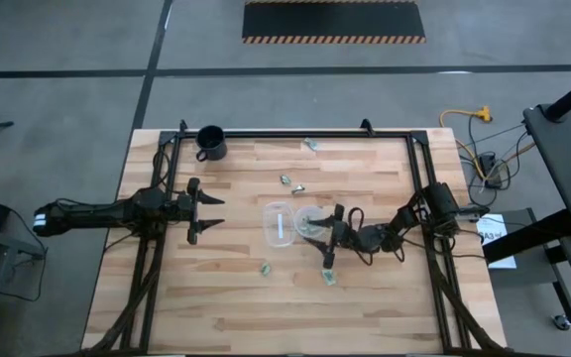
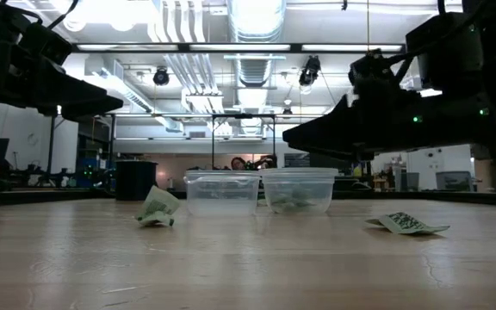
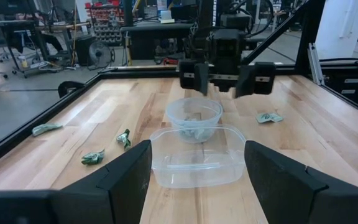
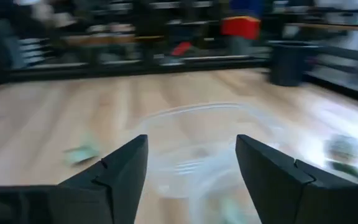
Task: Pick and place Stevia / Truvia into bins
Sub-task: Put the green stevia packet into the right transparent container
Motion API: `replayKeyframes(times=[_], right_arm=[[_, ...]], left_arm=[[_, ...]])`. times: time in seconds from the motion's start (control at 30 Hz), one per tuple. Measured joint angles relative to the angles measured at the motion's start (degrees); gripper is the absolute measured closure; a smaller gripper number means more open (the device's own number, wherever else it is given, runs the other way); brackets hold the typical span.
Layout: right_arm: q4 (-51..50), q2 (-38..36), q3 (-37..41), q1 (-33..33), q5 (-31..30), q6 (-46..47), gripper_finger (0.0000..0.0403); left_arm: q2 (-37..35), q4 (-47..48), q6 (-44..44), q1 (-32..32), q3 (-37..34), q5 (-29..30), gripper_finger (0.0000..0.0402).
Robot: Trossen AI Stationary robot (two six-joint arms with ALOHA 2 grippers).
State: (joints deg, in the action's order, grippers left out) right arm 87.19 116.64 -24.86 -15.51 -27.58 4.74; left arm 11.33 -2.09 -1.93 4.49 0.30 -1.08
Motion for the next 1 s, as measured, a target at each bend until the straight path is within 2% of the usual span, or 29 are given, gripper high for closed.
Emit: replayKeyframes(times=[0.23, 0.3, 0.43, 0.6, 0.7, 0.87, 1.0], right_arm=[[-2.2, -3.4, 0.1, 0.0, 11.3, -0.4, 0.0151], [-6.5, -5.9, 0.1, 0.0, 14.3, -0.2, 0.0149], [-22.5, -12.9, 0.0, -0.1, 19.7, -0.2, 0.0151], [-42.0, -21.6, -1.2, -0.3, 22.1, 2.4, 0.0158], [-50.2, -25.9, -1.4, -0.8, 22.3, 4.2, 0.0161], [-56.7, -29.7, -1.4, -3.0, 27.8, 5.3, 0.0160], [-57.7, -29.5, -1.4, -5.9, 28.1, 2.2, 0.0163]], left_arm=[[0.0, 0.0, 0.0, 0.0, 0.0, 0.0, 0.0162], [0.0, 0.0, 0.0, 0.0, 0.0, 0.0, 0.0162], [-0.1, 0.0, 0.0, 0.0, 0.0, 0.0, 0.0162], [-0.1, 0.0, 0.0, 0.0, 0.0, 0.0, 0.0162], [0.0, 0.0, 0.0, 0.0, 0.0, 0.0, 0.0162], [-0.1, 0.0, 0.0, 0.0, 0.0, 0.0, 0.0162], [-0.1, -0.1, 0.0, 0.0, 0.0, 0.0, 0.0162]])
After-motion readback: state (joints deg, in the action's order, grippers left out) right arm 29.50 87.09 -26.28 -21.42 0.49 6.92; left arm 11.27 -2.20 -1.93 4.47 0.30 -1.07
